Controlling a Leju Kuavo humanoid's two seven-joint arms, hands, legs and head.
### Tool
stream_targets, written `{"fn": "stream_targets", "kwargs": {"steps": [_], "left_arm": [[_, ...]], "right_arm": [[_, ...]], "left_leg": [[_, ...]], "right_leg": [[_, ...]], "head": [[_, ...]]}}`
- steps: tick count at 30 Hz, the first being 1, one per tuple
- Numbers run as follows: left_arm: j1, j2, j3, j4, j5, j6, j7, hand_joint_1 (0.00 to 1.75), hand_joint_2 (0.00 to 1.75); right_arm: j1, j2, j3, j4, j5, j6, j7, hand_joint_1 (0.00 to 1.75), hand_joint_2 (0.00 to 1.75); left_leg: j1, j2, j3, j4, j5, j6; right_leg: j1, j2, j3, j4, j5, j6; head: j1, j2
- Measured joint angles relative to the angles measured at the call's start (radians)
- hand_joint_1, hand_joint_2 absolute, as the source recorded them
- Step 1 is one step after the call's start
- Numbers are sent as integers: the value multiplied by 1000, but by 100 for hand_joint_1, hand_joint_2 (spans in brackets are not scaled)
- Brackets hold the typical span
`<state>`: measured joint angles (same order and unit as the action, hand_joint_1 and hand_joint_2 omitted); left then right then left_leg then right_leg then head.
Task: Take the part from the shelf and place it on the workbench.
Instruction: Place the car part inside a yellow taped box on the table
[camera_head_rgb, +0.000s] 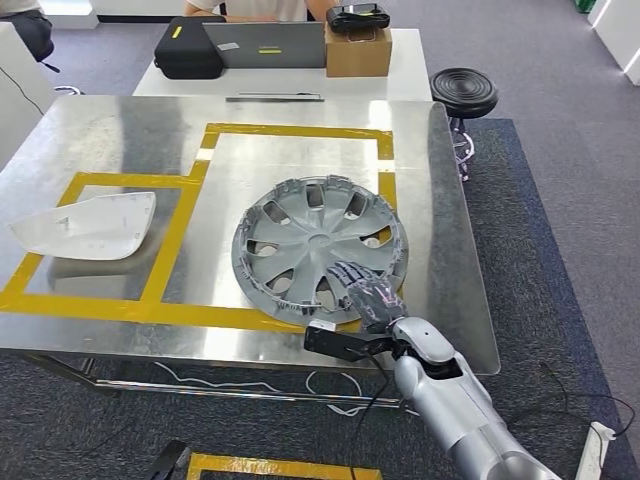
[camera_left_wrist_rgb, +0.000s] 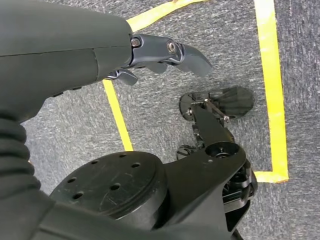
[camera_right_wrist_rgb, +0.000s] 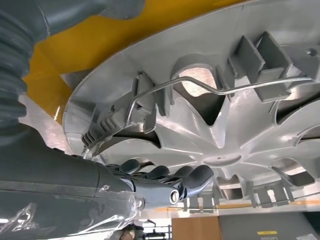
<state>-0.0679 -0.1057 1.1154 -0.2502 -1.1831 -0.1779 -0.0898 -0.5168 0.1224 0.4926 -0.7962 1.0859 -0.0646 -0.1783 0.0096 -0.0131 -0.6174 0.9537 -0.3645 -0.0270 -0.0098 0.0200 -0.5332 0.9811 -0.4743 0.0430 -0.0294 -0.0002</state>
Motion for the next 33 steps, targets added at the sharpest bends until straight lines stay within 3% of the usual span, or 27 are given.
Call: {"fn": "stream_targets", "kwargs": {"steps": [7,16,19,24,33], "left_arm": [[9,10,6,3,39,-80,-124,0,0],[16,16,8,8,42,-84,-138,0,0],[16,16,10,8,51,-77,-131,0,0],[20,16,29,9,63,-64,-101,0,0],[33,16,49,9,54,-63,-103,0,0]], "right_arm": [[18,-34,0,-75,-6,-12,41,0,175],[38,-67,-1,-168,-10,2,56,0,175],[42,-83,-3,-198,20,-7,104,0,175],[46,-163,-45,-387,107,22,210,0,175],[125,-345,-226,-804,188,39,279,0,175]], "left_leg": [[0,0,-1,0,0,0],[-1,0,-1,0,0,0],[-1,0,-1,0,0,0],[-2,0,-2,1,0,0],[-3,-1,-2,3,-2,4]], "right_leg": [[0,0,1,0,0,0],[-1,1,3,0,0,0],[-1,0,2,0,0,0],[-2,0,1,0,1,1],[-4,-2,3,-2,0,2]], "head": [[0,0],[0,0],[0,0],[0,0],[0,0]]}}
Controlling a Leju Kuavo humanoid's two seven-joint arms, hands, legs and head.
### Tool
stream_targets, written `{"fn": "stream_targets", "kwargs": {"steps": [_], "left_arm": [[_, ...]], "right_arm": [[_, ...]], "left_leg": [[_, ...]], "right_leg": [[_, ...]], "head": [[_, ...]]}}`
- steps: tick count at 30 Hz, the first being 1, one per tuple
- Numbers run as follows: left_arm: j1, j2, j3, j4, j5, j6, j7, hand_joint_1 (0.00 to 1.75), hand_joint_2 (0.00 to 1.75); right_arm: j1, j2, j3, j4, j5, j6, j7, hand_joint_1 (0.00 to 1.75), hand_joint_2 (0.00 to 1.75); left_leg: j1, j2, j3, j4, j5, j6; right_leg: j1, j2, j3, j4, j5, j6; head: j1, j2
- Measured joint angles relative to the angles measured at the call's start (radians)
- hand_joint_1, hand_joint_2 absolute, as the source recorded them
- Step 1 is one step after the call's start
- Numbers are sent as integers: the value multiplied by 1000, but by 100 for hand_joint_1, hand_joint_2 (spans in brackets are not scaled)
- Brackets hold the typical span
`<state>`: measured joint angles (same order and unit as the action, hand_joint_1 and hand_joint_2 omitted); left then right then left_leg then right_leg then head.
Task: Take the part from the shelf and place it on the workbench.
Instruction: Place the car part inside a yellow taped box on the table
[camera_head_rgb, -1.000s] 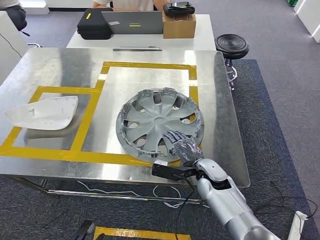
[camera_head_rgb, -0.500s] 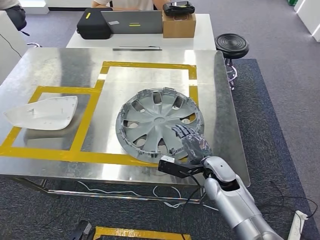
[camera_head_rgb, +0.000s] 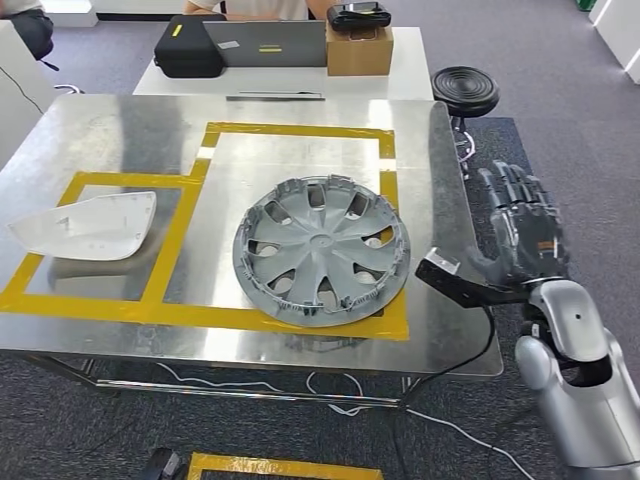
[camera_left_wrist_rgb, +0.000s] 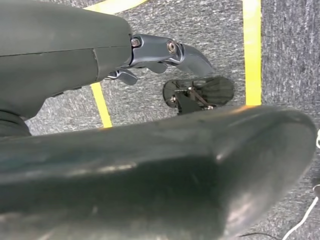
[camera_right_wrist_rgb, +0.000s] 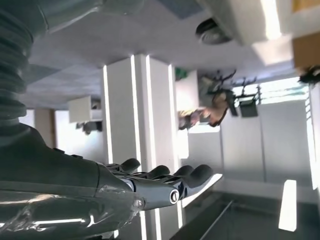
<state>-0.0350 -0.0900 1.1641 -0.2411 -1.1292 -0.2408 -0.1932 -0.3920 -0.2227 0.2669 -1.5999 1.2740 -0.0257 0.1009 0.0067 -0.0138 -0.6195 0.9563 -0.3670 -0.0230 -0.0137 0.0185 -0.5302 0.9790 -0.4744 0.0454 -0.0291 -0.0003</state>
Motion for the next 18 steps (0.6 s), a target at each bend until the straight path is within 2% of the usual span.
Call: {"fn": "stream_targets", "kwargs": {"steps": [4,8,13,17,18], "left_arm": [[2,-1,4,0,-11,18,15,0,0],[7,-2,7,0,-21,24,20,0,0],[5,-2,7,0,-24,25,20,0,0],[6,-2,7,0,-28,18,7,0,0],[8,-2,7,0,-30,12,-3,0,0]], "right_arm": [[129,-50,-114,-189,42,-44,26,0,175],[260,-74,-254,-356,38,-55,18,0,175],[316,-83,-330,-444,38,-51,6,0,175],[359,-89,-371,-493,46,-58,15,0,0],[385,-92,-392,-515,49,-64,19,0,0]], "left_leg": [[0,-1,0,0,-1,2],[-1,-2,0,1,-4,1],[-1,-1,0,1,-4,0],[-1,-1,1,1,-5,1],[-1,-2,1,1,-5,1]], "right_leg": [[0,-2,1,-1,-1,1],[0,-1,3,-1,-3,2],[0,0,0,-1,-3,2],[0,-2,-4,-1,-4,3],[-1,-3,-3,-1,-5,3]], "head": [[0,0],[0,0],[0,0],[0,0],[0,0]]}}
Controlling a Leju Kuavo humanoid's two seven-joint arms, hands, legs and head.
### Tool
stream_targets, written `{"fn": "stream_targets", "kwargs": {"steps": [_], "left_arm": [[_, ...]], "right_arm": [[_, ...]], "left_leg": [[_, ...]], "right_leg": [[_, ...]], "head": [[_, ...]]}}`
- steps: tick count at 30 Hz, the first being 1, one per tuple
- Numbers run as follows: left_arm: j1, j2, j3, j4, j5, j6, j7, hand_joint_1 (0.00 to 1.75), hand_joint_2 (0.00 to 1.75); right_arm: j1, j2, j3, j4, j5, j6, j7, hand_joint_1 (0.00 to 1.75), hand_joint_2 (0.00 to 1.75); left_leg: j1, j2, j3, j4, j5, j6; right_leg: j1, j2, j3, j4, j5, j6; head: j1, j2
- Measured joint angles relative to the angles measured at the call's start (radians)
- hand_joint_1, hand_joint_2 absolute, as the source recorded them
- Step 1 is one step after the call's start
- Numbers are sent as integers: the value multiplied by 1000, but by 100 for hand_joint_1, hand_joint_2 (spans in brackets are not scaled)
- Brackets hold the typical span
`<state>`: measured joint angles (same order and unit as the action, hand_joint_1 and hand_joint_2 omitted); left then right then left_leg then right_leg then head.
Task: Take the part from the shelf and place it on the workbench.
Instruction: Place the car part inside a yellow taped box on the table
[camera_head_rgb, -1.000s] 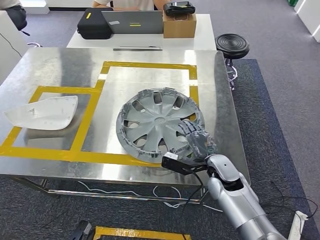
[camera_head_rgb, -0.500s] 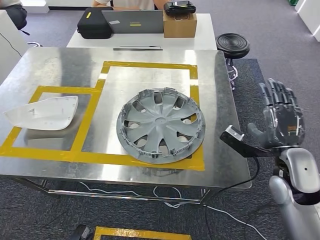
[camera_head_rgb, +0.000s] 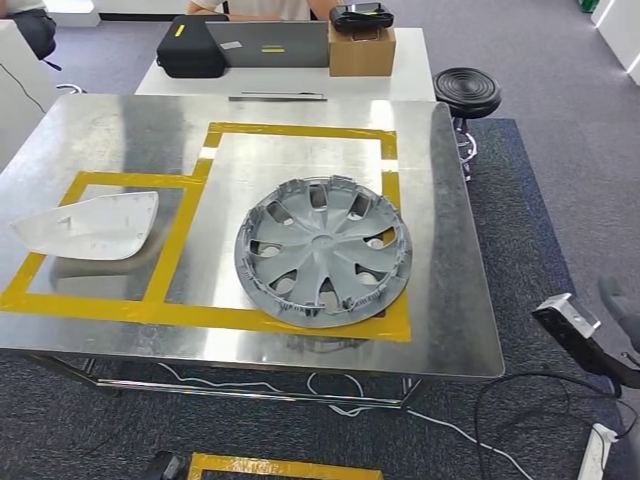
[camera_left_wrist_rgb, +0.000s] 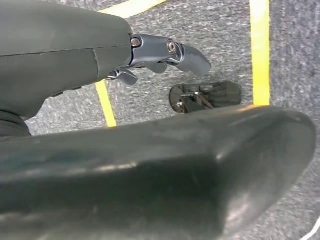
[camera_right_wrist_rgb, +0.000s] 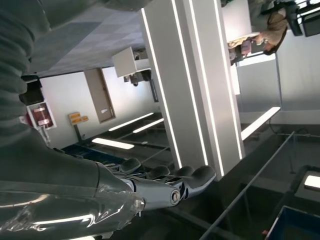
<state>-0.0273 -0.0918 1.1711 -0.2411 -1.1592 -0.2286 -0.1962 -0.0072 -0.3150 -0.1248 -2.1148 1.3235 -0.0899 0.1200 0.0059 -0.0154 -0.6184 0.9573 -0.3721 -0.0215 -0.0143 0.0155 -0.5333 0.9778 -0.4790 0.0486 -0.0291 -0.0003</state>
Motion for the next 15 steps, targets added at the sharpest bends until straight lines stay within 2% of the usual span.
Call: {"fn": "stream_targets", "kwargs": {"steps": [3,6,8,11,13,15], "left_arm": [[12,0,0,0,-13,-11,-30,0,0],[28,0,-1,0,-38,23,-47,0,0],[33,-6,1,-2,-45,55,-36,0,0],[30,-24,13,-14,-32,82,-12,0,0],[27,-35,26,-21,-30,79,-1,0,0],[26,-41,32,-23,-41,66,7,0,0]], "right_arm": [[126,-6,-107,-89,26,-18,-3,0,0],[272,33,-276,-209,23,-21,-101,0,0],[308,118,-422,-288,-43,-21,-231,0,0],[276,281,-662,-372,-181,-61,-385,0,0],[238,383,-799,-396,-261,-139,-435,0,0],[221,464,-896,-400,-305,-234,-426,0,0]], "left_leg": [[-1,-1,0,2,-2,3],[-2,-2,0,2,-6,3],[-2,-1,1,2,-7,2],[-1,0,3,2,-10,1],[0,0,5,2,-11,0],[0,0,6,2,-11,0]], "right_leg": [[-1,-3,2,0,-2,1],[-1,-1,6,0,-5,1],[-1,1,6,0,-5,1],[-1,2,4,0,-8,-1],[0,2,6,0,-10,-2],[1,1,8,0,-10,-2]], "head": [[0,0],[0,0],[0,0],[0,0],[0,0],[0,0]]}}
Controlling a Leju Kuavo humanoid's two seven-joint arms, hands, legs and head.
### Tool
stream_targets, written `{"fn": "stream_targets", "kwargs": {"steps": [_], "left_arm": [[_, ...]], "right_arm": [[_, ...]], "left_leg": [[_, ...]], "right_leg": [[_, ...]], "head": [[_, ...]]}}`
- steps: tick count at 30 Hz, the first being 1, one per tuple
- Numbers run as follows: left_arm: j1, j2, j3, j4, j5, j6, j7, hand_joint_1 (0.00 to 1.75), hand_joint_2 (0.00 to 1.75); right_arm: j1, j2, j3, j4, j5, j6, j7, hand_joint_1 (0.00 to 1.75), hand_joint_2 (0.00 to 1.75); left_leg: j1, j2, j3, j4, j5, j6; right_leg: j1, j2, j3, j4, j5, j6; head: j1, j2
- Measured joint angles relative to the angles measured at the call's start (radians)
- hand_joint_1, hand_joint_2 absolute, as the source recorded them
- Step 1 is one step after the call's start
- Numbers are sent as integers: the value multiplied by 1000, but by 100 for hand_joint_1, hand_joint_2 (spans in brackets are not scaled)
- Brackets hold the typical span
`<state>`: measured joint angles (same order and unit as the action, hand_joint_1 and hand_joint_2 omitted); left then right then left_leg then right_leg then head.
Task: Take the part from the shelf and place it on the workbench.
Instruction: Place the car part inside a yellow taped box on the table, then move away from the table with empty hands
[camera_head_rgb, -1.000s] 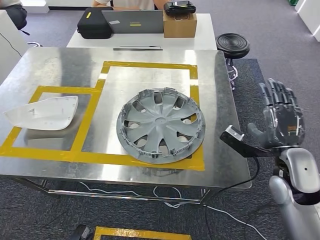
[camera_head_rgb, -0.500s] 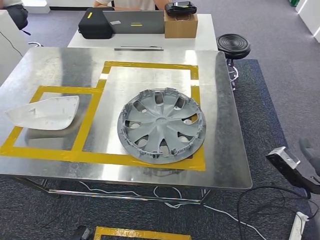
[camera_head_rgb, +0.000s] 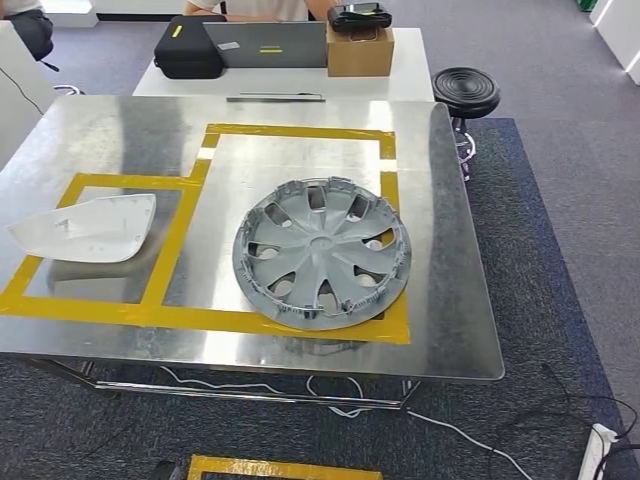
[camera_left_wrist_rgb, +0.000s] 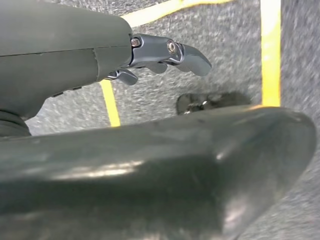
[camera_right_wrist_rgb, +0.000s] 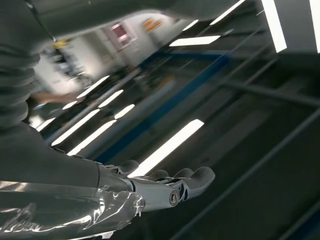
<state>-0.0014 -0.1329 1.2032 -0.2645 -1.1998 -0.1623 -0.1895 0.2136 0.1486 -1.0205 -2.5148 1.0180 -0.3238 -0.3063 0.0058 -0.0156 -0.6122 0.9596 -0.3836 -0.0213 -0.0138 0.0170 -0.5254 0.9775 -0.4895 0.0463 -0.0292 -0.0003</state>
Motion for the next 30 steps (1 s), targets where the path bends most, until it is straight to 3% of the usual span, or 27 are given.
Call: {"fn": "stream_targets", "kwargs": {"steps": [3,7,11,17,20,21,24,27,30], "left_arm": [[0,-3,7,-1,-17,-17,-21,0,0],[1,-4,17,-7,-49,48,-38,0,0],[-9,-8,24,-25,-60,92,-40,0,0],[-10,-11,57,-39,-49,96,-104,0,0],[-12,-12,90,-40,-13,71,-112,0,0],[-14,-13,104,-40,9,59,-102,0,0],[-24,-19,164,-40,87,20,-64,0,0],[-36,-23,218,-39,113,17,-10,0,0],[-41,-25,243,-39,108,11,30,0,0]], "right_arm": [[32,72,-52,6,-52,-157,119,0,0],[122,126,9,31,-223,-351,297,0,0],[152,152,73,51,-218,-368,410,0,0],[112,169,57,97,-215,-370,614,0,0],[85,174,29,158,-247,-370,672,0,131],[78,175,22,183,-286,-370,665,0,131],[54,178,5,311,-576,-371,554,0,0],[21,181,-24,513,-858,-372,425,0,0],[7,181,-30,717,-989,-372,389,0,0]], "left_leg": [[0,0,0,0,0,0],[-1,0,2,0,-2,1],[-1,1,5,0,-4,0],[-1,1,6,0,-4,0],[-2,1,6,0,-4,1],[-2,1,6,0,-4,1],[-1,1,6,0,-4,1],[-1,1,7,0,-4,1],[-1,1,7,0,-4,1]], "right_leg": [[0,-1,2,0,-1,0],[-1,0,3,0,-2,1],[-1,2,5,0,-2,1],[-1,2,6,0,-2,1],[-1,2,7,0,-2,1],[-1,2,7,0,-2,1],[-1,2,7,0,-2,1],[-1,1,7,-1,-2,1],[-1,1,8,0,-3,1]], "head": [[0,0],[0,0],[0,0],[0,0],[0,0],[0,0],[0,0],[0,0],[0,0]]}}
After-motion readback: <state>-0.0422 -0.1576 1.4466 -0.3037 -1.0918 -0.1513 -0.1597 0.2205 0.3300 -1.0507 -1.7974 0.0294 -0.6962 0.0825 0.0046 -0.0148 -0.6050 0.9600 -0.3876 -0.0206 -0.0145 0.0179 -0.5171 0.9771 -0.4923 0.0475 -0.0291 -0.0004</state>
